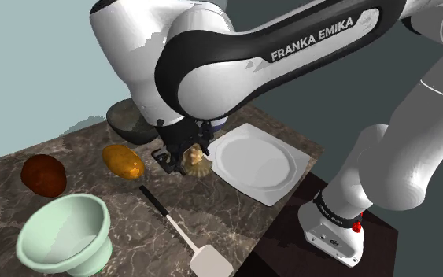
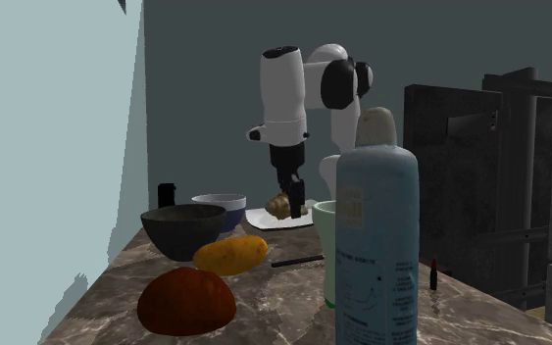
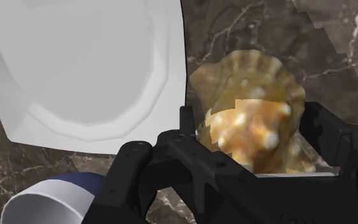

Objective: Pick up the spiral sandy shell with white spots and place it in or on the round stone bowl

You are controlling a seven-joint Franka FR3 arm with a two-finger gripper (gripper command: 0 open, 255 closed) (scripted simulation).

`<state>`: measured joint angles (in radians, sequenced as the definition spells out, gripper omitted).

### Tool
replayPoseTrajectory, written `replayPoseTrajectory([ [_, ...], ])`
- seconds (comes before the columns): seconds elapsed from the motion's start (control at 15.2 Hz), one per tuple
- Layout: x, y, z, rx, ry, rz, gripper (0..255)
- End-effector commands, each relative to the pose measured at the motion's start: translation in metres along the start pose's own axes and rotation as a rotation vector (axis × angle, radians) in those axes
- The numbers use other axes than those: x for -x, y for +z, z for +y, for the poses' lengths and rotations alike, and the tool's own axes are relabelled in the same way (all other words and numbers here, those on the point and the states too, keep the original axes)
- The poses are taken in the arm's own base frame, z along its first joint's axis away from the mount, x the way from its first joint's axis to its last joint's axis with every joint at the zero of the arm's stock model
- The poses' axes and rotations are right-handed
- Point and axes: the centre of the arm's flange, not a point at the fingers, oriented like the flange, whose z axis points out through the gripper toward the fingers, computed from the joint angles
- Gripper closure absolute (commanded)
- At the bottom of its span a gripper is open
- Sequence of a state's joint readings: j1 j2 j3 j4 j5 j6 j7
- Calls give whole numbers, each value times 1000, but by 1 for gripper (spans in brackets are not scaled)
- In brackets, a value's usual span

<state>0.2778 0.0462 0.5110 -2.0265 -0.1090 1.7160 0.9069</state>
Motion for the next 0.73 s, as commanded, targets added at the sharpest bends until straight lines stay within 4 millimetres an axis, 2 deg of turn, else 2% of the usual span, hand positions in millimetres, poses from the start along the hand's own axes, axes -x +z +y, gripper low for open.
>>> replayPoseTrajectory([
  [0.0,2,-10,4,0,0,0,255],
  [0.66,10,-59,20,0,0,0,255],
])
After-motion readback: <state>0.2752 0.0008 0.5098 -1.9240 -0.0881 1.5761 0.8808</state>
